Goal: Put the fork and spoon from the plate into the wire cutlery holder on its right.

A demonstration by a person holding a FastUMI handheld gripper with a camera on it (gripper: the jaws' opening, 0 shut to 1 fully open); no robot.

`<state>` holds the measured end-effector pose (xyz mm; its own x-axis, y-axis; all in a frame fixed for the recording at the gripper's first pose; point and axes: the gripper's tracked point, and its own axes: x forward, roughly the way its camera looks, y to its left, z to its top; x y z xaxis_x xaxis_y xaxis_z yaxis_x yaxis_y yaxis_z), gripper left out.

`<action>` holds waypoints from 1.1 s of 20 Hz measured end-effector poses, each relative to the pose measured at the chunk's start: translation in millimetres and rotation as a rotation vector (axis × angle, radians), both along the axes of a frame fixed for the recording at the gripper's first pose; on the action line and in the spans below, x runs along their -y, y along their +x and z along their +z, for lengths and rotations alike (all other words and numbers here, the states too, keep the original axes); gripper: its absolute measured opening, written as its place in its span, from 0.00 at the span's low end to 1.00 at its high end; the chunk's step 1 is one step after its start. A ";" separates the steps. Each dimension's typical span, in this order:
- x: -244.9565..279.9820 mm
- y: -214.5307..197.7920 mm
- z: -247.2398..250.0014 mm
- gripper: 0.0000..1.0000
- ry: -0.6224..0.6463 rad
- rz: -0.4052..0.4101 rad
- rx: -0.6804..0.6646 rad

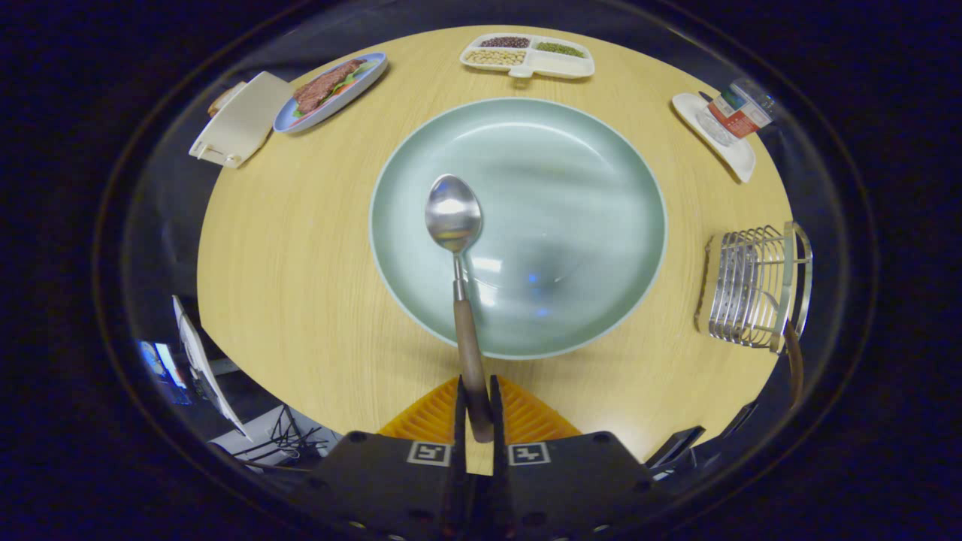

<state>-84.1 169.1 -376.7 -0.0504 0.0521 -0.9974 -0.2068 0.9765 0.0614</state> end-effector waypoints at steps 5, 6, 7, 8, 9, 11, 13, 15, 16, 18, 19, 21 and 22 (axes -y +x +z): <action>0.5 1.9 42.3 0.01 0.063 -0.019 0.022; 2.5 0.8 53.7 0.01 0.082 -0.030 0.020; 4.8 0.7 66.6 0.00 0.100 -0.044 0.020; 7.2 1.6 76.9 0.01 0.116 -0.053 0.025; 12.0 4.7 89.9 0.00 0.130 -0.061 0.038; 25.5 9.6 112.6 0.00 0.144 -0.076 0.064; 43.0 13.6 136.7 0.00 0.156 -0.097 0.095; 63.7 14.6 153.6 0.00 0.169 -0.141 0.111; 74.7 13.9 161.3 0.01 0.176 -0.170 0.111; 100.8 9.3 172.3 0.00 0.172 -0.225 0.110; 115.6 8.6 176.1 0.00 0.165 -0.252 0.111; 142.2 4.8 181.5 0.00 0.148 -0.299 0.108; 155.9 3.1 182.3 0.00 0.137 -0.320 0.105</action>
